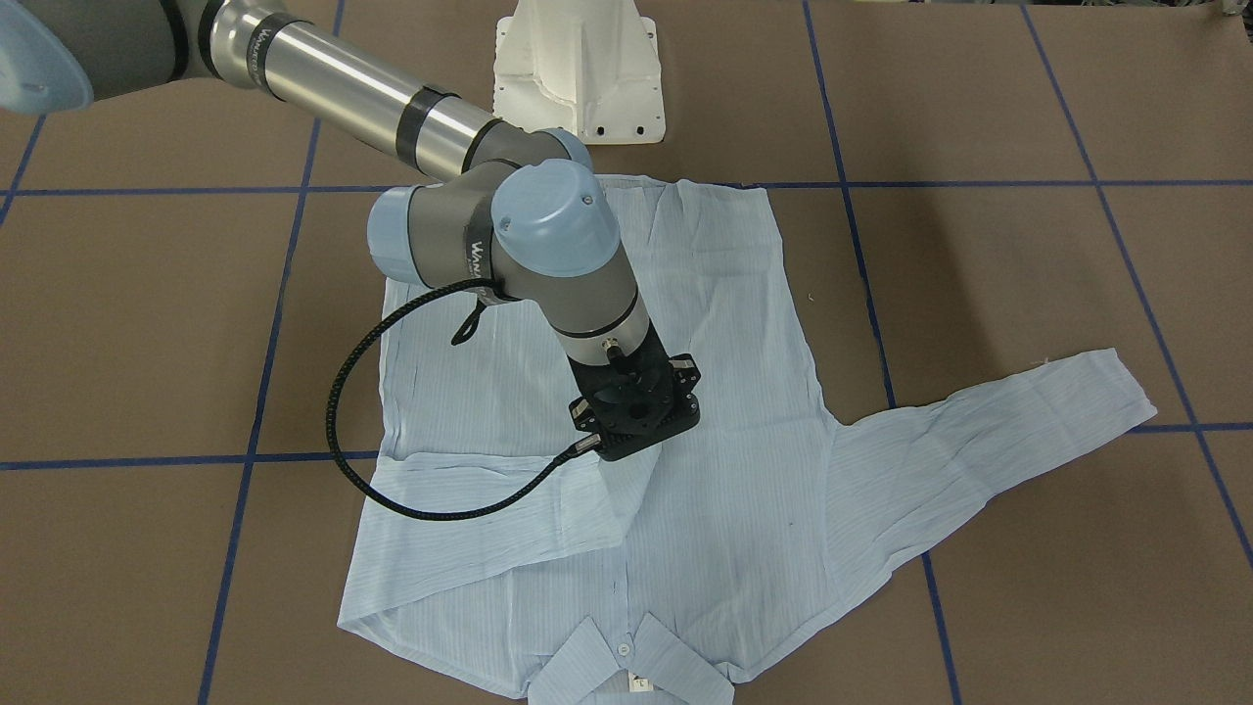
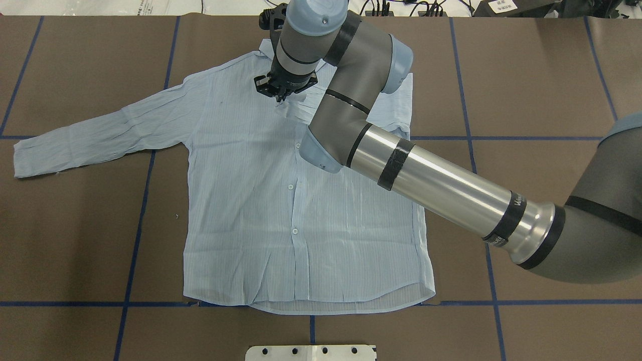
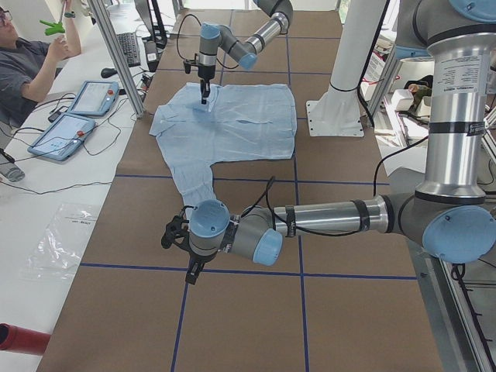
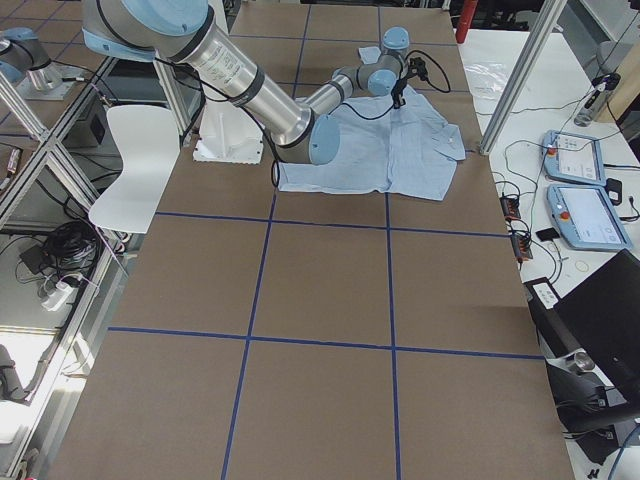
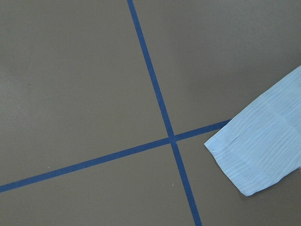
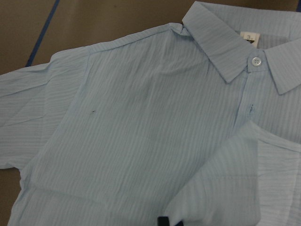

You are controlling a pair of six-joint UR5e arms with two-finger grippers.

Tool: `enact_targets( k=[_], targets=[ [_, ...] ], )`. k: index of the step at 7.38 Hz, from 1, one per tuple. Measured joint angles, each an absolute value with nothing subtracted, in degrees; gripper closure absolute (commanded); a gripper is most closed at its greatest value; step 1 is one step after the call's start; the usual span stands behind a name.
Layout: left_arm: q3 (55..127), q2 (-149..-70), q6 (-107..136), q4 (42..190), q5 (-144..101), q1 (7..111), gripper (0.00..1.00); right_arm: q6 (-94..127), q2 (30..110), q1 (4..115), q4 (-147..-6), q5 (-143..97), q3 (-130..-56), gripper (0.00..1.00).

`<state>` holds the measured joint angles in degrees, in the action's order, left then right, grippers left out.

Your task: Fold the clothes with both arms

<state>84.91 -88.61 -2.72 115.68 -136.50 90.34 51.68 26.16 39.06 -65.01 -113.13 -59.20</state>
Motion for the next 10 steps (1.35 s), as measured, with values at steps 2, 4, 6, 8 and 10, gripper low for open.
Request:
enact_targets(
  k=[2, 4, 6, 8, 10],
  targets=[
    [84.91, -88.91, -2.71, 115.59, -136.42, 90.33, 0.0, 51.7, 22.13, 36.57, -61.1, -110.44, -53.73, 0.0],
    [84.44, -89.26, -2.57, 115.64, -136.39, 90.3, 0.0, 51.94, 20.1, 34.94, -57.19, -107.41, -51.58, 0.0],
    [84.15, -89.52, -0.55, 116.02, -136.36, 90.27, 0.0, 53.91, 19.76, 34.66, -57.4, -106.81, -51.55, 0.0],
    [84.73, -89.49, 6.62, 118.02, -136.14, 89.93, 0.0, 55.69, 20.27, 35.17, -68.83, -107.82, -56.85, 0.0],
    [84.82, -88.0, 19.61, 127.05, -135.14, 86.81, 0.0, 55.54, 23.8, 37.92, -82.83, -112.76, -66.69, 0.0]
  ],
)
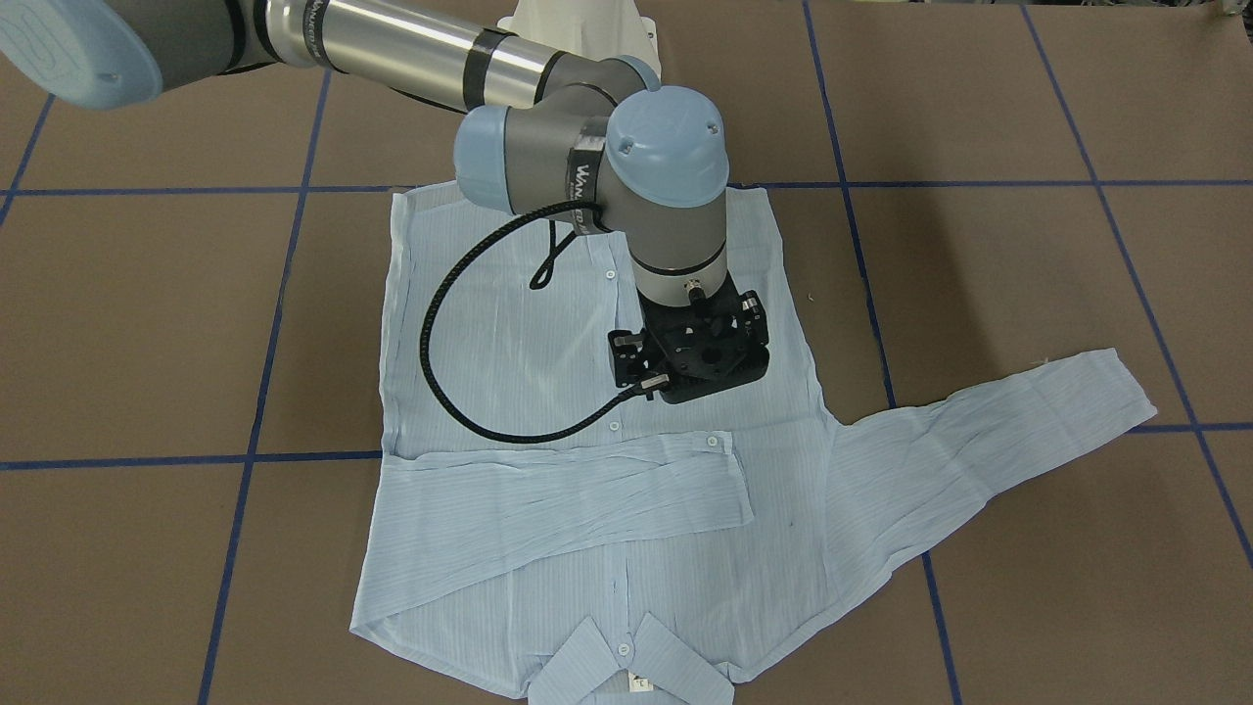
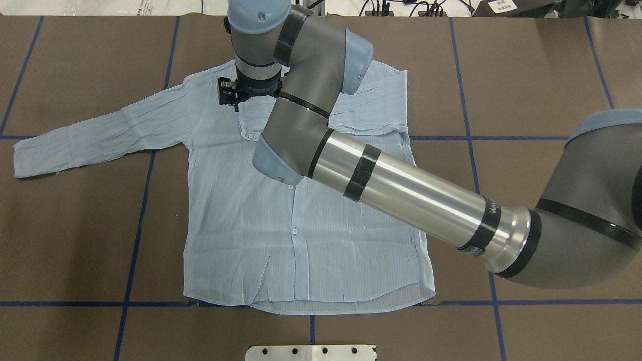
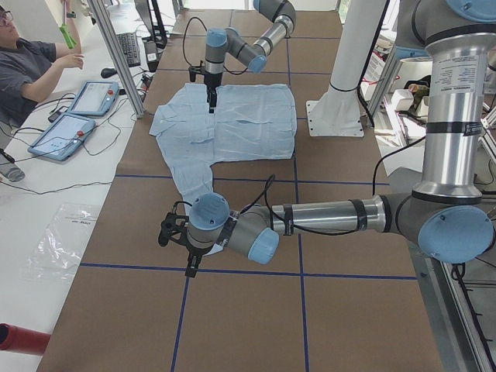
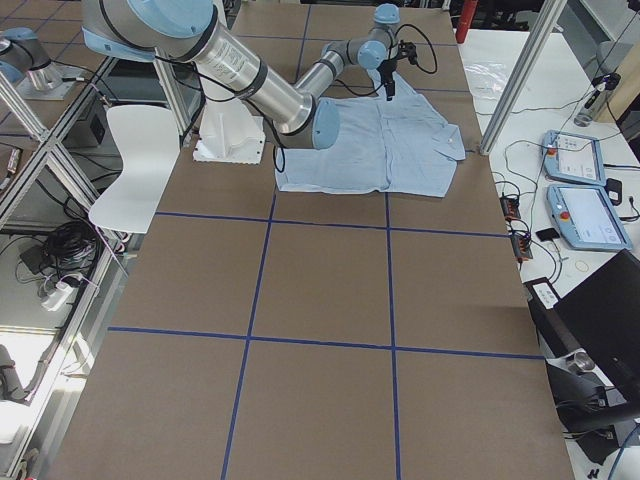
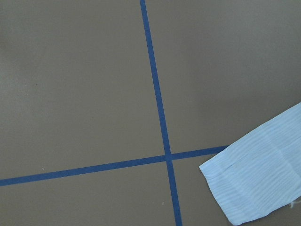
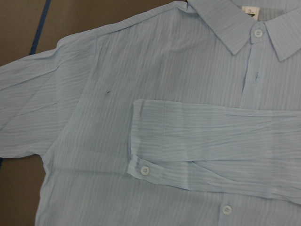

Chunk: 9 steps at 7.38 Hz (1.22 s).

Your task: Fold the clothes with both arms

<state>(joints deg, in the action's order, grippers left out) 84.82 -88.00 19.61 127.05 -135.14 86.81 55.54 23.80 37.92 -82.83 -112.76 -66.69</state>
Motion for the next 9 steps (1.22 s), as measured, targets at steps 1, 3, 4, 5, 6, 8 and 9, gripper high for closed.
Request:
enact_targets(
  k=[1, 3, 4, 5, 6, 8, 9],
  targets=[
    [84.82, -86.57, 26.41, 132.76, -132.98, 83.89, 0.01, 54.78, 29.35, 39.74, -85.41, -114.92, -73.85, 0.0],
    [84.82, -83.95, 42.25, 143.51, -126.29, 75.66, 0.02, 51.13, 41.62, 42.87, -88.43, -116.9, -88.07, 0.0],
    [84.82, -83.28, 49.63, 146.95, -122.03, 70.95, 0.04, 50.01, 45.12, 43.79, -89.71, -117.2, -92.3, 0.0],
    [84.79, -82.92, 55.53, 148.79, -117.65, 66.48, 0.06, 49.52, 46.94, 44.25, -90.43, -117.27, -94.52, 0.0],
    [84.7, -82.8, 60.11, 149.53, -113.35, 62.39, 0.09, 49.38, 47.78, 44.46, -90.72, -117.27, -95.42, 0.0],
    [83.88, -82.83, 64.4, 149.84, -108.26, 57.78, 0.17, 49.31, 48.33, 44.61, -90.86, -117.17, -95.92, 0.0],
    [82.88, -82.97, 64.76, 149.85, -107.62, 57.24, 0.22, 49.31, 48.32, 44.64, -90.86, -117.12, -95.98, 0.0]
  ],
)
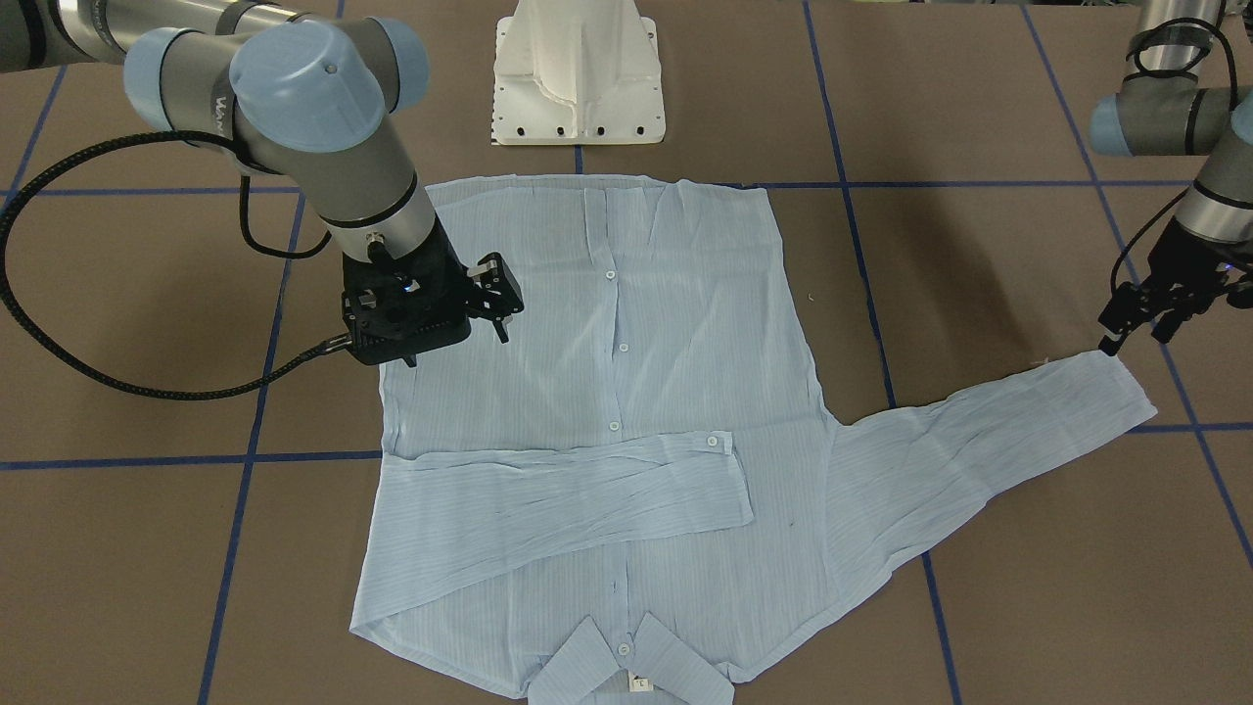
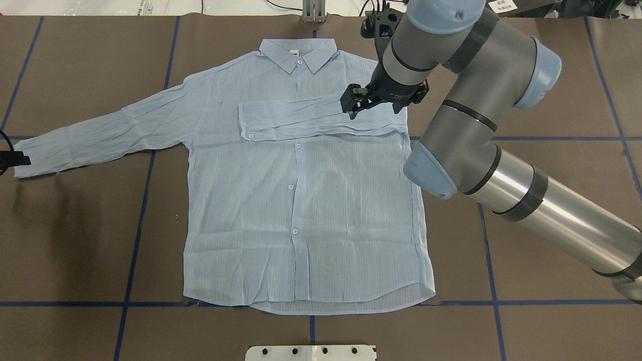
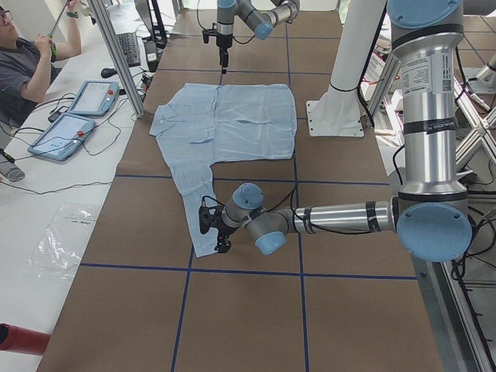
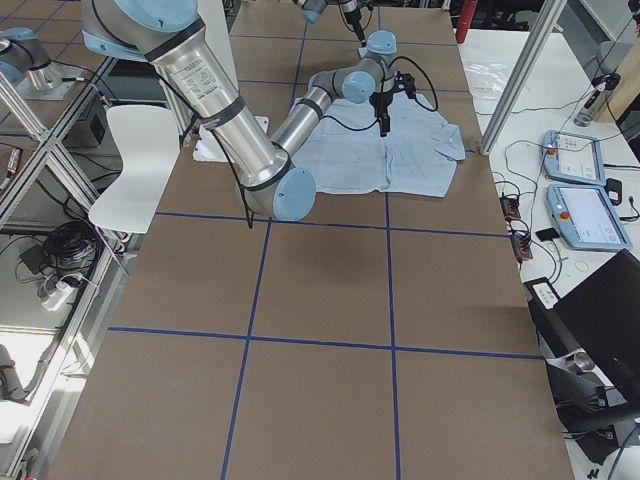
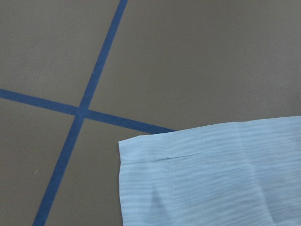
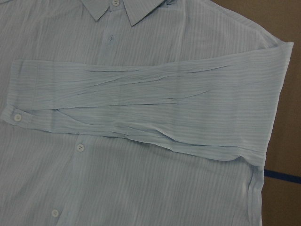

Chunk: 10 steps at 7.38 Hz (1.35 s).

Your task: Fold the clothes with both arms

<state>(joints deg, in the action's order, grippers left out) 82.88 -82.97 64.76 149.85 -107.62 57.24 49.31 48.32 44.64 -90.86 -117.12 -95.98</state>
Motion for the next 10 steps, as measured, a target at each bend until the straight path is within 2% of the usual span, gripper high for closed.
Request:
enact_targets(
  k=[2, 4, 6, 9, 10],
  targets=[
    [81.11, -83.42, 64.86, 149.84, -107.27, 56.99, 0.28, 49.32, 48.32, 44.56, -90.8, -116.92, -96.22, 0.0],
    [80.39, -83.6, 64.86, 149.76, -107.21, 56.9, 0.3, 49.33, 48.42, 44.5, -90.79, -116.73, -96.3, 0.0],
    [79.92, -83.92, 64.86, 149.63, -107.21, 56.66, 0.36, 49.37, 48.52, 44.49, -90.79, -116.65, -96.33, 0.0],
    [79.81, -84.02, 64.86, 149.47, -107.17, 55.85, 0.4, 49.38, 48.65, 44.55, -90.79, -116.63, -96.4, 0.0],
    [79.82, -84.02, 64.86, 149.44, -107.15, 55.49, 0.46, 49.34, 48.81, 44.55, -90.77, -116.61, -96.41, 0.0]
  ],
)
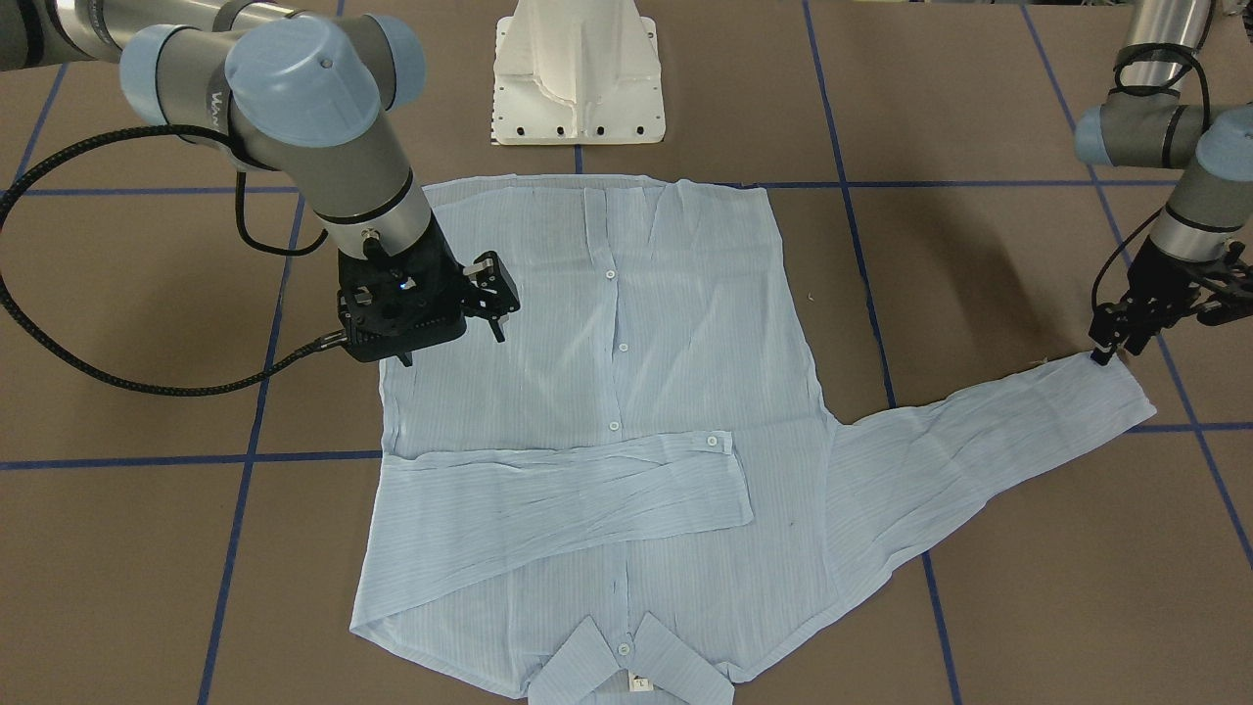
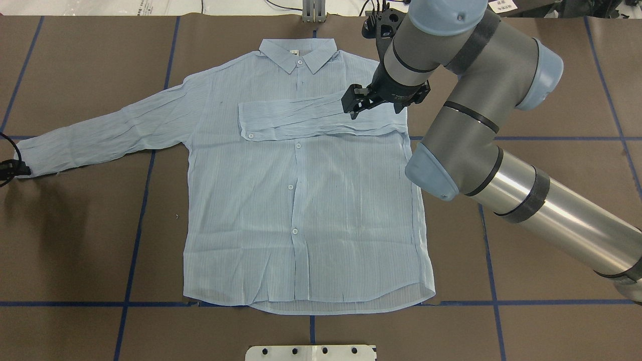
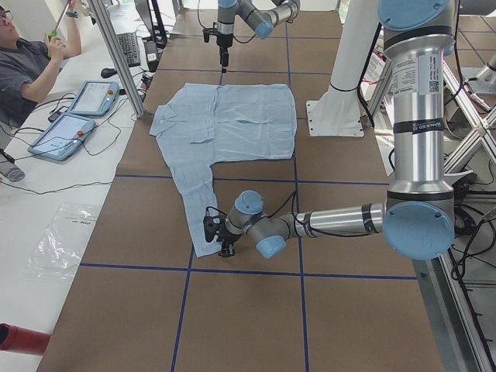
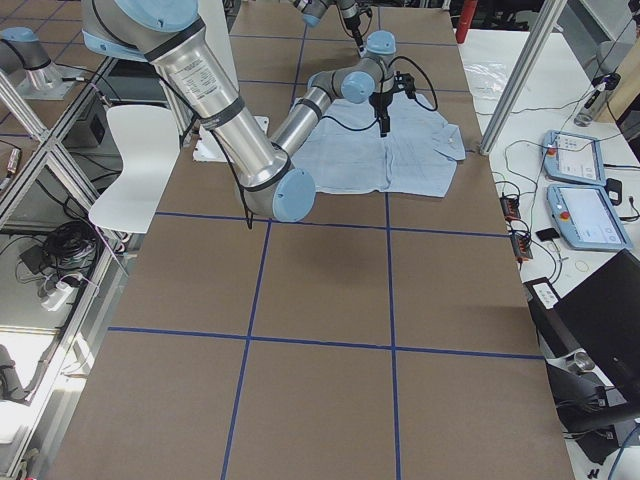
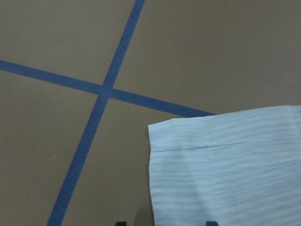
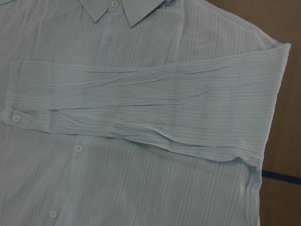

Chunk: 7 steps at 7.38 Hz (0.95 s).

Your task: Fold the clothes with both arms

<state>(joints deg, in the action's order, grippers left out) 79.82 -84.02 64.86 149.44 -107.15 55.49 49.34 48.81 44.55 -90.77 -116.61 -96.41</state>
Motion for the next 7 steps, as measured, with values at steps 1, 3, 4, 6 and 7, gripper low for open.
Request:
enact_targets(
  k=[1, 3, 4, 6, 7],
  targets=[
    [79.85, -84.02, 64.86, 149.42, -107.14, 55.31, 0.67, 49.33, 49.05, 44.56, -90.74, -116.58, -96.41, 0.0],
    [79.91, -84.01, 64.81, 149.45, -107.14, 55.22, 1.0, 49.35, 49.13, 44.56, -90.71, -116.55, -96.39, 0.0],
    [79.97, -84.0, 64.67, 149.42, -107.15, 55.21, 1.0, 49.37, 49.14, 44.56, -90.71, -116.54, -96.4, 0.0],
    [80.94, -83.87, 64.59, 149.34, -107.4, 55.27, 1.0, 49.34, 49.15, 44.68, -90.7, -116.62, -96.41, 0.0],
    [82.8, -83.71, 64.59, 148.85, -107.61, 55.49, 1.0, 49.32, 49.19, 44.78, -90.7, -116.71, -96.44, 0.0]
  ],
)
